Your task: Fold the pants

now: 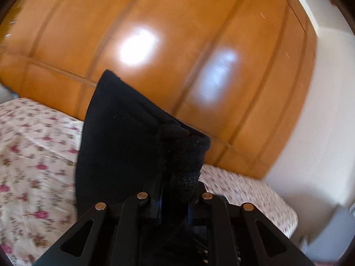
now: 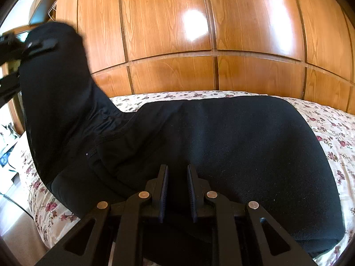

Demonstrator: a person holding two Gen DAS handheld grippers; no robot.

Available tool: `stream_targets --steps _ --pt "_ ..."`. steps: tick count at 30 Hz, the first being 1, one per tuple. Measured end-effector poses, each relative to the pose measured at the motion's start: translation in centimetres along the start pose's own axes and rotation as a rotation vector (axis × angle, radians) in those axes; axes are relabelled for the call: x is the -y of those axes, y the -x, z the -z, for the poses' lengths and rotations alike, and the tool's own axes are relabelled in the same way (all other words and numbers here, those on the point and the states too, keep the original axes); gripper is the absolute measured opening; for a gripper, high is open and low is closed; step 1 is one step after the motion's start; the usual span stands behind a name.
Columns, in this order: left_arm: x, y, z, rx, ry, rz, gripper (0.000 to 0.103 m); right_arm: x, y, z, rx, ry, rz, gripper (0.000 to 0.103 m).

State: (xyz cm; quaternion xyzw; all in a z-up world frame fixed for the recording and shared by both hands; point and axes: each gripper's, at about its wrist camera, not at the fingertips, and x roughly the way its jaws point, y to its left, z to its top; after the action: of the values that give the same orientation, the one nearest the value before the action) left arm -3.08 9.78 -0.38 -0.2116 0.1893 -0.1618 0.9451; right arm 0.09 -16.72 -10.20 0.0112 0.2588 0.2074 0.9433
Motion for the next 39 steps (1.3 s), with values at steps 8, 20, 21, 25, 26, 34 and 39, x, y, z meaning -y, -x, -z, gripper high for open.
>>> stream_targets --steps 8,20,21,25,26,34,39 --pt "3.5 -3.5 1.6 -0.123 -0.070 0.154 0.014 0.0 0.1 -0.3 -0.015 -0.015 -0.003 0.018" --pt "7.4 -6.5 5.0 -0.243 -0.106 0.302 0.014 7.0 5.0 -3.5 -0.033 -0.254 -0.002 0.037" --pt "8.0 -6.7 5.6 -0.253 -0.107 0.308 0.014 8.6 5.7 -3.5 -0.028 -0.305 0.011 0.037" --pt "10.1 -8.4 7.5 -0.295 -0.189 0.297 0.014 12.7 7.8 -3.4 0.012 -0.425 0.077 0.037" --pt "10.5 -9.0 8.2 -0.310 -0.213 0.289 0.014 13.5 7.9 -3.4 0.015 -0.451 0.081 0.037" --pt "13.4 -10.1 13.0 -0.385 -0.395 0.255 0.017 15.3 8.1 -4.1 0.067 -0.523 0.048 0.037" --pt "13.1 -10.6 14.5 -0.422 -0.443 0.259 0.042 14.3 8.6 -3.7 0.072 -0.495 0.005 0.037"
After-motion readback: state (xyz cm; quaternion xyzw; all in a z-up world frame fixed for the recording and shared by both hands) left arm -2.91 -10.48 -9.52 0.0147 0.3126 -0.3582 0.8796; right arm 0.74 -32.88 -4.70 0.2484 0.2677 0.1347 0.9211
